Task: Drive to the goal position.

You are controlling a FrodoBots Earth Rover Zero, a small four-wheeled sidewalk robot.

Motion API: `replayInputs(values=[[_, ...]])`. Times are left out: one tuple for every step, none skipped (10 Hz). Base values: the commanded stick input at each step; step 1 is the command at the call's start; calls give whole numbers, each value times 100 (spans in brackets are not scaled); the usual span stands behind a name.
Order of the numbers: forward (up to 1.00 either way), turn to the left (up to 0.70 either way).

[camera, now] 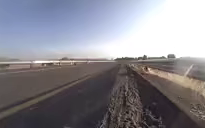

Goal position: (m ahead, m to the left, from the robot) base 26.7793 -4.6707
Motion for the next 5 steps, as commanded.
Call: replayInputs(values=[[50,0],[50,0],[50,0],[50,0],[50,0]])
